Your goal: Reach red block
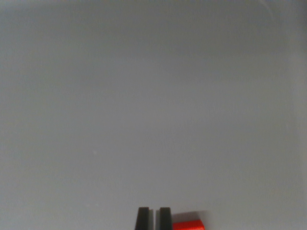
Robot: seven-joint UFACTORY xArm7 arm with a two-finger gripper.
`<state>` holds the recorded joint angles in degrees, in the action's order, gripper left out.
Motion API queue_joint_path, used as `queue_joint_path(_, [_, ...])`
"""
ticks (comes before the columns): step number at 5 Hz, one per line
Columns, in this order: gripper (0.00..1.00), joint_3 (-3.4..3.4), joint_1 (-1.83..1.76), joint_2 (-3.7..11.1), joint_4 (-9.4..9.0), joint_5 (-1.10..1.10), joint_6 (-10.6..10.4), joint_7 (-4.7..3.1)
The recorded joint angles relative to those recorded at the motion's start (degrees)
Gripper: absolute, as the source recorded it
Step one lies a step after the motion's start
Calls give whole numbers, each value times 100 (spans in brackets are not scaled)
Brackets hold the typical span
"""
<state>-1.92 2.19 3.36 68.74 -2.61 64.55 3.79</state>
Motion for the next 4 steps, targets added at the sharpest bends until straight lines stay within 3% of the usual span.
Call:
queue_joint_path(1, [0,-24,24,6,-267,-18,-271,16])
queue_joint_path(2, [0,-24,24,6,-267,-18,-271,16])
queue_joint_path(3, [0,-48,49,12,-535,-37,-543,32])
queue_joint_path(4, [0,-48,49,12,-535,-37,-543,32])
